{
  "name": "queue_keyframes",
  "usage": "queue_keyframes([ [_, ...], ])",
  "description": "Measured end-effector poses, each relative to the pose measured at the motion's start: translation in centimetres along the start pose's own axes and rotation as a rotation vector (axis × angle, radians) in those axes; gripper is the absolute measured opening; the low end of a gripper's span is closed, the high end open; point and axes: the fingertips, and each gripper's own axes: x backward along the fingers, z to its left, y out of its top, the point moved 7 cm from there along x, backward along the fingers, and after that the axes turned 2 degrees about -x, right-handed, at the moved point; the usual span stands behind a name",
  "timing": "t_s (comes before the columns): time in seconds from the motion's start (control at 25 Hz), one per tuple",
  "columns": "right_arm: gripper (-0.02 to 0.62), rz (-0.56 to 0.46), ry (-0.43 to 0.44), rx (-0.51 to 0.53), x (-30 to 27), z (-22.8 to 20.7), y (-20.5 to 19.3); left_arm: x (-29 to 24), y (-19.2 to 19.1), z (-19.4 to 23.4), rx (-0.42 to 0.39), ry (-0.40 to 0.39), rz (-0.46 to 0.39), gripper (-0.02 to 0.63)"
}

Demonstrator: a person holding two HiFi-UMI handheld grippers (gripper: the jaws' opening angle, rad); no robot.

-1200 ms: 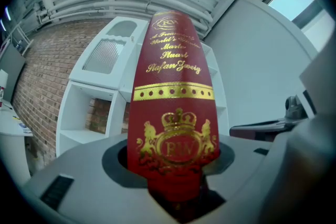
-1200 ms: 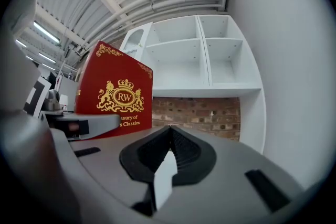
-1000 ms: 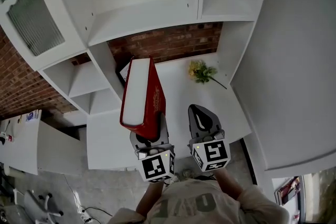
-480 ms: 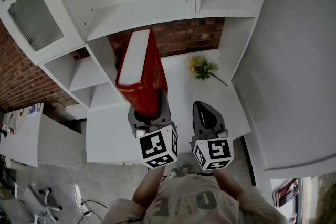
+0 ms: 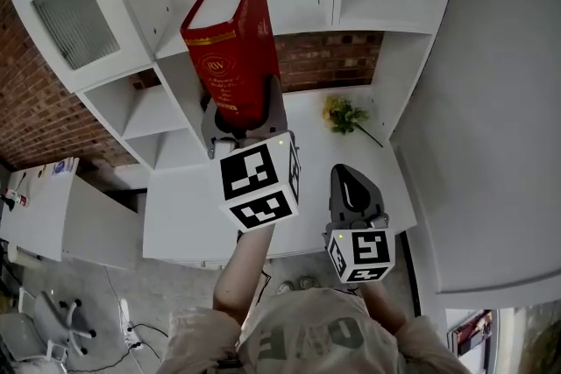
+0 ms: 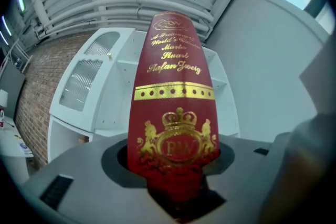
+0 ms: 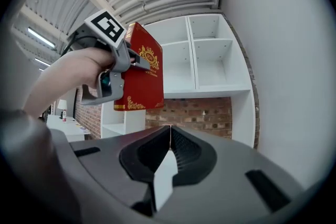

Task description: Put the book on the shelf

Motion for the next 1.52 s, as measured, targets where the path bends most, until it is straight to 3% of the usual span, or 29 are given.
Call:
queue_keyframes([
  [0.24, 0.015, -0.008, -0.008, -0.016, 1.1, -0.5, 0.2, -3.0, 4.7, -0.5, -0.027, -0.001, -0.087, 0.239],
  [0.4, 0.015, -0.034, -0.031, -0.011, 1.7, -1.3, 0.8, -5.0, 6.9, -0.6, -0.057, 0.044, -0.110, 0.239],
  [0.6, 0.016, -0.015, -0.030, -0.015, 2.0, -2.1, 0.5, -7.0, 8.2, -1.7, -0.046, 0.020, -0.121, 0.239],
  [1.52, 0.017, 0.071, -0.154, -0.077, 2.6, -4.9, -2.4, -19.6, 7.1, -3.5, -0.038, 0.081, 0.068, 0.239],
])
